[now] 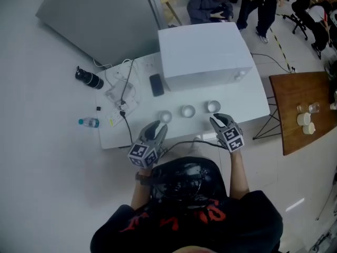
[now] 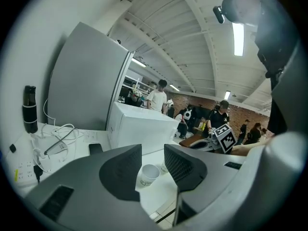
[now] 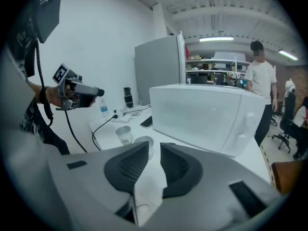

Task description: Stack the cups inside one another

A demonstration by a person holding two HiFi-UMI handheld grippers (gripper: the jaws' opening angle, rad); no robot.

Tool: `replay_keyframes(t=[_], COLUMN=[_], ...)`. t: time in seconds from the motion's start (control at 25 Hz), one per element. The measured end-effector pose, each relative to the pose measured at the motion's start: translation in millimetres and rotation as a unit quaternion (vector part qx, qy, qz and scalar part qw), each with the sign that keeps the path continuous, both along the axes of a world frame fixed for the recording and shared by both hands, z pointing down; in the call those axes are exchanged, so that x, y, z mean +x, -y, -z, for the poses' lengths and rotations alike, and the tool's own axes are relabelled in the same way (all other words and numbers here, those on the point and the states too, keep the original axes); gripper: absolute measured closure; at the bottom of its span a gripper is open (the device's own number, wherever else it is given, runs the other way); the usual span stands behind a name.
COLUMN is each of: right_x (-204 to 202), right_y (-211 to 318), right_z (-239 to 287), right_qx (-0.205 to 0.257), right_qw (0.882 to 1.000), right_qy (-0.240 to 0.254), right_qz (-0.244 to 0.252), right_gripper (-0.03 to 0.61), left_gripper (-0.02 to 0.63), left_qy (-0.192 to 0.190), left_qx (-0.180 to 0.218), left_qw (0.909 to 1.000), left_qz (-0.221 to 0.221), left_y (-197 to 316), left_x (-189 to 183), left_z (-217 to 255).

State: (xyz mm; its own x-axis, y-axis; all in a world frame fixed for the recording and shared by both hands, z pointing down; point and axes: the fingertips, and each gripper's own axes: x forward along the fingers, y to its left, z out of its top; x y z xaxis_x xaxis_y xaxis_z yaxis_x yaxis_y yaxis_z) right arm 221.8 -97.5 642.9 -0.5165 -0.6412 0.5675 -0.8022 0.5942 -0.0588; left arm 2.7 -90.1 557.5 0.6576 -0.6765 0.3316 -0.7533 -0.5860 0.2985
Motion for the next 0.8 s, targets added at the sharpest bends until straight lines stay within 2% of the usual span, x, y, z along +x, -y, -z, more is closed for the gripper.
replay_keyframes(t=[0.08,0.2,0.36,0.44,0.56,0.72,0.8], right_x=[4,11,17,15,13,15,17], right_y=[4,6,11,16,30,32,32], right_z=[-14,-43,-73,-79,-73,-85,-92], right_qx=[-0.017,-0.043,-0.074,-0.084,-0.088,-0.111,-0.115], right_qw=[0.999,0.994,0.974,0.965,0.955,0.932,0.926], right_qy=[-0.027,-0.100,-0.210,-0.244,-0.282,-0.339,-0.351], right_qz=[0.008,0.022,0.036,0.041,0.039,0.068,0.074], right_gripper=[0.434,0.430,0.430,0.455,0.457,0.460,0.507], left_gripper=[0.463,0.370,0.357,0.357,0.357,0.357,0.358], left_qy=[0.011,0.024,0.027,0.022,0.016,0.012,0.012], left_qx=[0.007,0.024,0.035,0.036,0.034,0.017,0.008], left_qw=[0.9999,0.9994,0.9989,0.9989,0.9987,0.9990,0.9993], left_qz=[-0.001,0.012,0.013,0.021,0.033,0.039,0.035], left_y=[5,19,35,39,39,24,17], left_x=[4,-2,-23,-38,-54,-63,-65], left_z=[-1,1,5,4,0,-11,-18])
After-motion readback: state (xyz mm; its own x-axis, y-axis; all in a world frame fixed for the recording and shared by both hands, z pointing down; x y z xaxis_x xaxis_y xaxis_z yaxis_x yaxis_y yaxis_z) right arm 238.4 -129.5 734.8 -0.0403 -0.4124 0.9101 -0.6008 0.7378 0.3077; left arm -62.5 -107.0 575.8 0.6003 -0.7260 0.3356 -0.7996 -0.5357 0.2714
